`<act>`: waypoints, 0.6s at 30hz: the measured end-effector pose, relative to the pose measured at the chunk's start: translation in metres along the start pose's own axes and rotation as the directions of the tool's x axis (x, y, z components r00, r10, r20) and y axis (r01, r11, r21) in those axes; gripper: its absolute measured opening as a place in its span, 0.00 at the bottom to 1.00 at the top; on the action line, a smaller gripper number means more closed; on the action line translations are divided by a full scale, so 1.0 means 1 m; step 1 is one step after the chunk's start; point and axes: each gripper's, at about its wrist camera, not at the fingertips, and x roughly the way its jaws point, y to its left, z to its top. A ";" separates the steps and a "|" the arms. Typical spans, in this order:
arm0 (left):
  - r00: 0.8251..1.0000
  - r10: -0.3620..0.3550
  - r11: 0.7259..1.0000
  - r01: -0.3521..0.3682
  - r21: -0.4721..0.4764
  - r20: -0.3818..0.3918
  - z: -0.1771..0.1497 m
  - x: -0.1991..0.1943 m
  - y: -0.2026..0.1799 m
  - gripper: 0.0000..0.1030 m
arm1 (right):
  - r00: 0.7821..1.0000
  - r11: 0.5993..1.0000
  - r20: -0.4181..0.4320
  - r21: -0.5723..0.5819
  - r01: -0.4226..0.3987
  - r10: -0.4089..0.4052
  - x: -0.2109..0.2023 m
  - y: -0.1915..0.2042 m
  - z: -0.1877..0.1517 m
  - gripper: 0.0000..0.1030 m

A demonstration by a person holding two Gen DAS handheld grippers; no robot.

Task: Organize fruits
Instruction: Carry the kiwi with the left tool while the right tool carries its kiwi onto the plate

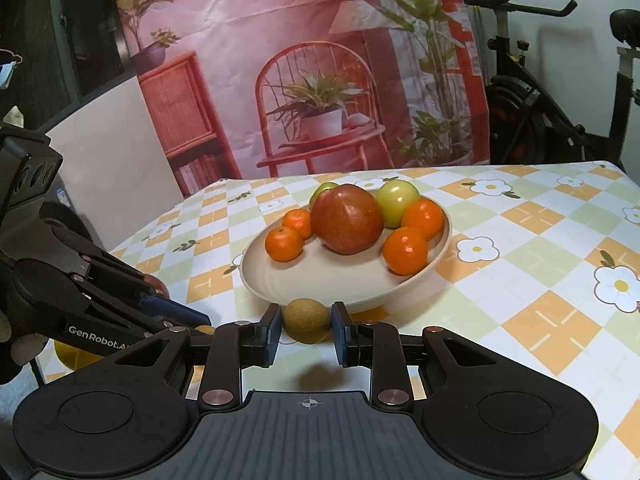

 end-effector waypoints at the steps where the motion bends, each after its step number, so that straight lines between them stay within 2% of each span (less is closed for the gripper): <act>1: 1.000 0.000 1.000 0.000 -0.003 0.005 0.001 -0.001 0.001 0.27 | 1.000 1.000 0.002 0.002 0.000 0.000 0.000 -0.001 0.000 0.24; 8: 0.997 0.012 1.000 -0.010 -0.025 0.083 0.018 -0.017 0.008 0.27 | 1.000 1.000 0.023 0.013 0.003 -0.003 0.000 -0.005 0.005 0.24; 13: 0.991 0.049 0.998 -0.045 -0.037 0.126 0.037 -0.016 0.012 0.27 | 0.996 0.997 0.056 -0.001 0.072 -0.072 0.008 -0.016 0.018 0.24; 18: 0.986 0.080 0.997 -0.081 -0.001 0.143 0.051 -0.003 0.007 0.27 | 0.989 0.991 0.064 -0.021 0.132 -0.131 0.021 -0.027 0.023 0.24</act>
